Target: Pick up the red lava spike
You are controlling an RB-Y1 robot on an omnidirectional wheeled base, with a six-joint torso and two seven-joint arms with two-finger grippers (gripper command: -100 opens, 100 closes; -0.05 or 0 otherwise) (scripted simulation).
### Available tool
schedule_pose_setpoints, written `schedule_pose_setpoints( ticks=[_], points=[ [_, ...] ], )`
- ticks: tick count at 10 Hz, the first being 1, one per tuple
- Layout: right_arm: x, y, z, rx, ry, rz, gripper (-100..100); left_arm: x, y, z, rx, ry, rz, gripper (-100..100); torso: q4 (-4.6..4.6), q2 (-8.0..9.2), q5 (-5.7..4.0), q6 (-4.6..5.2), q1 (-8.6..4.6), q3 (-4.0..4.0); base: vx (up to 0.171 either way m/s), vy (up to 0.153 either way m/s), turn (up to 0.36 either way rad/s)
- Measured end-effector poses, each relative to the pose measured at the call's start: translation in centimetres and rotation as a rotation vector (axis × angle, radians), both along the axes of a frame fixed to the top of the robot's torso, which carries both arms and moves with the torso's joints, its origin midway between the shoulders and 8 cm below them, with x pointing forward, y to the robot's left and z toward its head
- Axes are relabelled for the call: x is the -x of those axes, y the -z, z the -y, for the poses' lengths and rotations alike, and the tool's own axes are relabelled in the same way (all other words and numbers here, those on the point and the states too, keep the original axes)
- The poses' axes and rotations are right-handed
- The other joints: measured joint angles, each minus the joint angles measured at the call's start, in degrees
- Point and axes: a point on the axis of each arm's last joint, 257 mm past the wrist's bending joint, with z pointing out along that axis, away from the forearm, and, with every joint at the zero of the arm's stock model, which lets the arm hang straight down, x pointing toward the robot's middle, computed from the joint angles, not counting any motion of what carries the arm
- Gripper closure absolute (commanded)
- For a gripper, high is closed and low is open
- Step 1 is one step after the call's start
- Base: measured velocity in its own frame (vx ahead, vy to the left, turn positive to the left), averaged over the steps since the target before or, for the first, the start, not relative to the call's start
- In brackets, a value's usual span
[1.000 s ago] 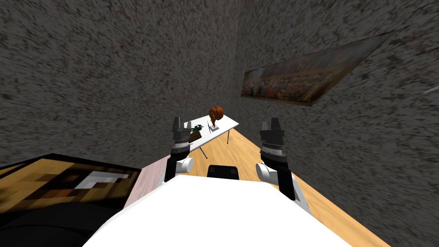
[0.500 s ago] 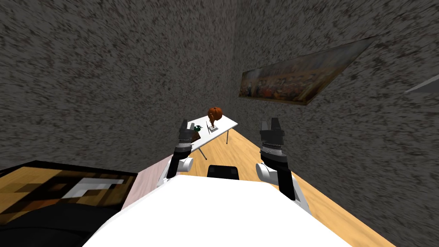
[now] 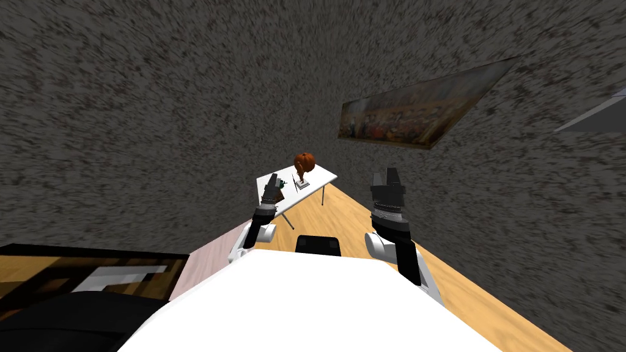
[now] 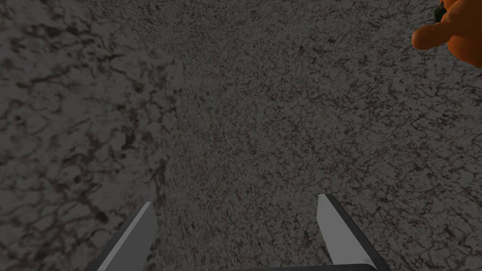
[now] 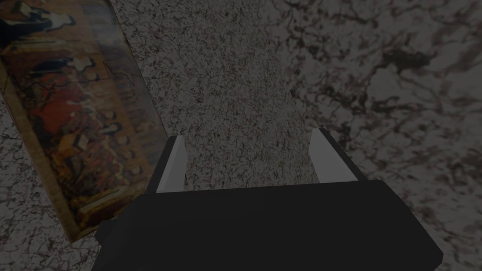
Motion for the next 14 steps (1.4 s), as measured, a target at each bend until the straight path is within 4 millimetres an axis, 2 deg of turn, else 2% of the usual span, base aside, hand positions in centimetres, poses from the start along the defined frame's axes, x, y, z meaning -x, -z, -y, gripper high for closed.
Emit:
schedule_pose_setpoints(
  ticks=[8,14],
  points=[
    [0.0,0.0,0.0,0.000,0.000,0.000,0,-3.0,7.7,0.4,-0.317,-0.059,-0.099,-100,0.00,-0.01,0.00,-0.01,0.02,-0.01,0.026,0.022,-0.094],
    [0.0,0.0,0.0,0.000,0.000,0.000,0,-4.9,14.2,-0.7,-0.608,-0.091,-0.171,-100,0.00,-0.02,0.01,-0.02,0.04,-0.01,0.027,0.027,-0.101]
  ],
)
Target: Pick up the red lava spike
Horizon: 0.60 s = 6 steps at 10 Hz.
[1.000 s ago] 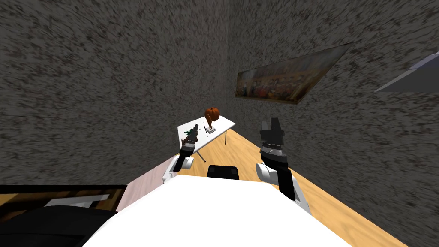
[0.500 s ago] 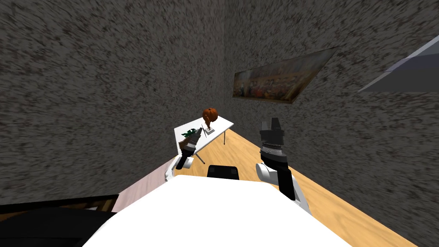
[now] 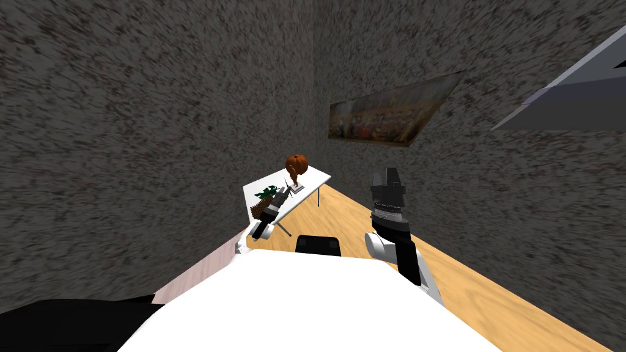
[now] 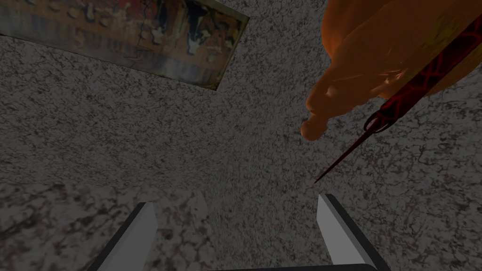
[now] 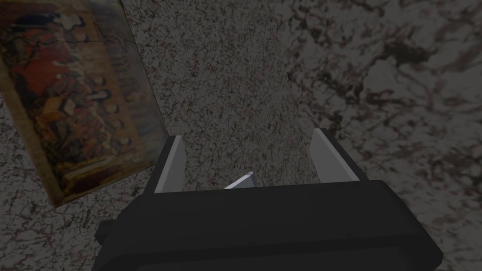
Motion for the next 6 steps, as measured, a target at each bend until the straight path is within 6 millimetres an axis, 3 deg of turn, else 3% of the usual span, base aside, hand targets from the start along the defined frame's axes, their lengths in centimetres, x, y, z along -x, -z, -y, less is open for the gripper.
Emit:
schedule_pose_setpoints(
  ticks=[6],
  points=[
    [0.0,0.0,0.0,0.000,0.000,0.000,0,-1.2,5.7,-2.3,-0.254,-0.018,-0.071,-100,0.01,0.03,-0.02,-0.01,-0.07,0.02,0.019,0.022,-0.075]
  ],
)
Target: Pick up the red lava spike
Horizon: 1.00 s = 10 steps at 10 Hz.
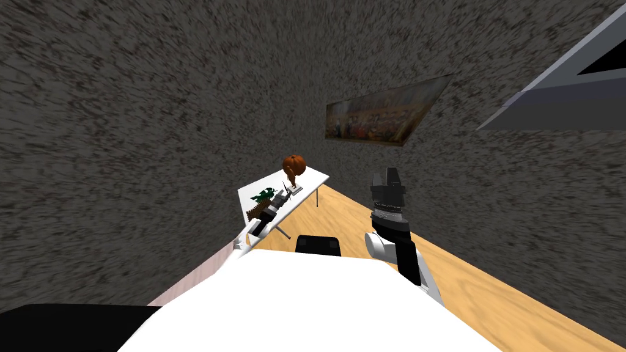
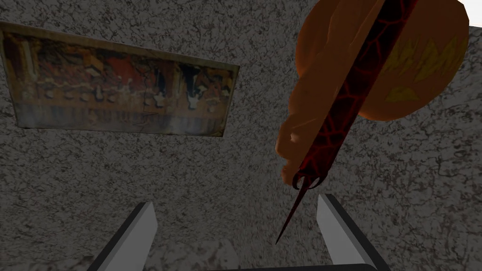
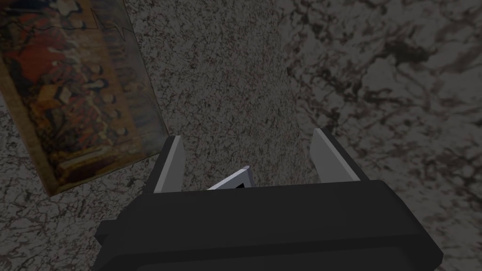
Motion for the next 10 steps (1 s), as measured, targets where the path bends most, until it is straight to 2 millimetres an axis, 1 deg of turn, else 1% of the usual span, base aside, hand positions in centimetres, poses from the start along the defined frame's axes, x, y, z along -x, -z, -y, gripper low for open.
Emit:
schedule_pose_setpoints(
  ticks=[3,9,10],
  points=[
    [0.0,0.0,0.0,0.000,0.000,0.000,0,-0.3,2.8,-1.6,-0.125,-0.004,-0.033,-100,0.00,-0.01,0.01,0.00,0.05,-0.01,0.018,0.024,-0.084],
    [0.0,0.0,0.0,0.000,0.000,0.000,0,-0.7,6.3,-5.0,-0.330,-0.005,-0.079,-100,0.00,0.01,0.00,-0.01,0.00,0.00,0.013,0.016,-0.050],
    [0.0,0.0,0.0,0.000,0.000,0.000,0,-0.7,6.4,-5.0,-0.335,-0.005,-0.079,0,0.01,0.03,0.00,-0.02,-0.04,0.02,0.000,0.000,0.000]
  ],
)
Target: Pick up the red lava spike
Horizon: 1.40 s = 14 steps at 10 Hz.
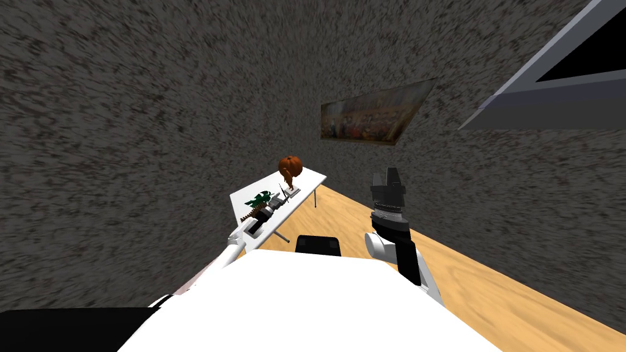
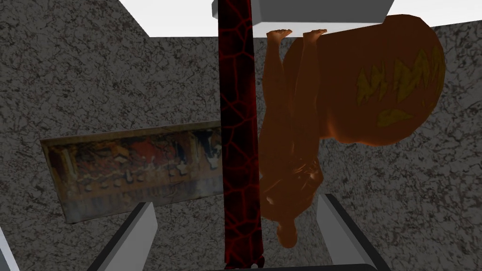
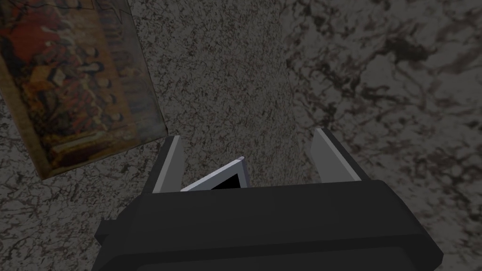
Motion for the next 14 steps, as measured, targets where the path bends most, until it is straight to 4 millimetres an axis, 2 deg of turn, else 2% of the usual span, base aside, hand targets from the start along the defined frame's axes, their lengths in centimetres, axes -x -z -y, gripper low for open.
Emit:
schedule_pose_setpoints(
  ticks=[1,3,4,5,6,7,8,9,10,12,13,14],
  points=[
    [0.0,0.0,0.0,0.000,0.000,0.000,0,0.0,0.0,0.0,0.000,0.000,0.000,-100,0.00,0.02,-0.01,0.00,-0.03,0.01,0.052,-0.073,-0.090],
    [0.0,0.0,0.0,0.000,0.000,0.000,0,0.7,0.9,-2.9,-0.016,-0.026,-0.014,-100,-0.04,-0.19,-0.08,0.01,-0.37,-0.11,0.054,-0.078,-0.020],
    [0.0,0.0,0.0,0.000,0.000,0.000,0,1.1,1.0,-3.1,-0.013,-0.019,-0.012,-100,-0.03,-0.13,-0.07,0.00,-0.28,-0.08,0.059,-0.093,-0.115],
    [0.0,0.0,0.0,0.000,0.000,0.000,0,1.6,1.4,-4.9,-0.023,-0.035,-0.019,-100,-0.04,-0.18,-0.08,0.02,-0.37,-0.10,0.064,-0.093,-0.039],
    [0.0,0.0,0.0,0.000,0.000,0.000,0,2.1,1.8,-6.0,-0.025,-0.040,-0.024,-100,-0.04,-0.19,-0.09,0.00,-0.38,-0.11,0.037,-0.042,0.022],
    [0.0,0.0,0.0,0.000,0.000,0.000,0,2.5,1.7,-6.2,-0.022,-0.031,-0.021,-100,-0.03,-0.12,-0.06,0.00,-0.24,-0.07,0.062,-0.085,-0.092],
    [0.0,0.0,0.0,0.000,0.000,0.000,0,3.4,2.1,-7.9,-0.029,-0.047,-0.028,-100,-0.04,-0.17,-0.07,0.01,-0.34,-0.09,0.071,-0.079,-0.047],
    [0.0,0.0,0.0,0.000,0.000,0.000,0,3.9,2.2,-9.0,-0.032,-0.052,-0.031,-100,-0.04,-0.20,-0.08,0.01,-0.32,-0.12,0.039,-0.031,0.008],
    [0.0,0.0,0.0,0.000,0.000,0.000,0,4.3,2.1,-9.2,-0.028,-0.043,-0.027,-100,-0.03,-0.13,-0.05,0.00,-0.20,-0.08,0.058,-0.092,-0.103],
    [0.0,0.0,0.0,0.000,0.000,0.000,0,5.6,2.3,-11.9,-0.036,-0.064,-0.035,-100,-0.04,-0.19,-0.09,0.00,-0.35,-0.11,0.052,-0.060,-0.013],
    [0.0,0.0,0.0,0.000,0.000,0.000,0,6.0,2.2,-12.0,-0.030,-0.056,-0.032,-100,-0.03,-0.11,-0.06,0.00,-0.22,-0.07,0.083,-0.080,-0.106],
    [0.0,0.0,0.0,0.000,0.000,0.000,0,6.8,2.3,-13.5,-0.037,-0.071,-0.035,-100,-0.04,-0.22,-0.07,0.02,-0.32,-0.12,0.078,-0.094,-0.043]
  ],
)
